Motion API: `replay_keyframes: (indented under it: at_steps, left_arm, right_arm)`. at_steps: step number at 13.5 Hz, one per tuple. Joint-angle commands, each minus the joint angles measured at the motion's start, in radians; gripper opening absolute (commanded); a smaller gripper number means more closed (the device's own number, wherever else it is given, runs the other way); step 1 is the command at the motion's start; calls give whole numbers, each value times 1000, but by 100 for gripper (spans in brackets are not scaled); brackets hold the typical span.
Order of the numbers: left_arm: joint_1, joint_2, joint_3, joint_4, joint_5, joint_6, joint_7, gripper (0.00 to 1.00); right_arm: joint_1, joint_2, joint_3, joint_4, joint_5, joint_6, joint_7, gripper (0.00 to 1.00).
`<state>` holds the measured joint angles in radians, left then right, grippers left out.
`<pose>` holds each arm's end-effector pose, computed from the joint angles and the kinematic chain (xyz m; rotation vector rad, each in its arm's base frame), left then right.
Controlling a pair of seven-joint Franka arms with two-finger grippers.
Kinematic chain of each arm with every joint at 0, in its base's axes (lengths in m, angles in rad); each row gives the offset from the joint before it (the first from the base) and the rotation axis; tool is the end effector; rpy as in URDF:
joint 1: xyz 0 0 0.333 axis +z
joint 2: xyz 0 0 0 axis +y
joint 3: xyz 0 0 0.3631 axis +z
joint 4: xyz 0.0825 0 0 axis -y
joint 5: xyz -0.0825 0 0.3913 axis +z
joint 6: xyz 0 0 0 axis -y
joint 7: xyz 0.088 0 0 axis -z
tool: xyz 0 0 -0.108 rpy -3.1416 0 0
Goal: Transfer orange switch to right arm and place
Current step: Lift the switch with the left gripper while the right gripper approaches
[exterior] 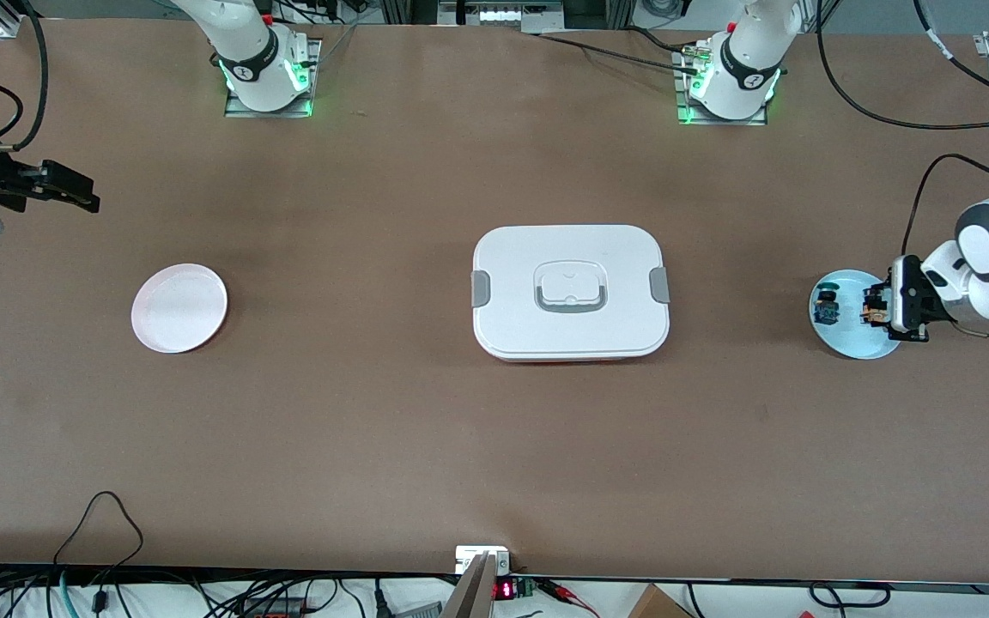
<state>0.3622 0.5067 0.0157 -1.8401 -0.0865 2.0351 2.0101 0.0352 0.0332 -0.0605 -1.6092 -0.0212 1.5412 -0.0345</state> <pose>0.5934 0.2295 0.2656 1.9884 -2.0109 -0.0800 0.5671 -0.0161 0.6312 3.1173 0.0149 -0.1588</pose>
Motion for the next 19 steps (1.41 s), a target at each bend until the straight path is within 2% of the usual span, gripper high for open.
replay_keyframes:
  at_steps: [1,4,7,10,11,13,16,17,19]
  left_arm:
    - [8,-10,-20,118,-99,-261,32,0]
    - [11,-10,-46,222,-256,-528,32,0]
    - [9,-10,-66,237,-467,-697,32,0]
    - [9,-10,-153,234,-660,-792,26,0]
    - [9,-10,-181,231,-741,-797,19,0]
    - [1,-8,-226,220,-882,-797,-7,0]
    - [0,-8,-337,214,-1016,-768,-133,0]
    - [0,-10,-374,214,-1050,-733,-178,0]
    - [1,-11,-446,214,-1128,-641,-230,0]
  right_arm:
    - [6,-1,7,8,10,42,15,100]
    - [9,-3,7,9,10,42,13,100]
    - [17,-3,7,11,12,43,-2,100]
    - [20,-10,-1,12,29,10,-22,100]
    - [15,-10,-7,11,65,8,-33,100]
    - [-12,-6,-25,11,224,7,-42,100]
    - [-17,19,-28,6,436,7,-42,100]
    - [-17,23,-27,5,508,7,-42,100]
    - [-9,43,-21,3,596,5,-41,100]
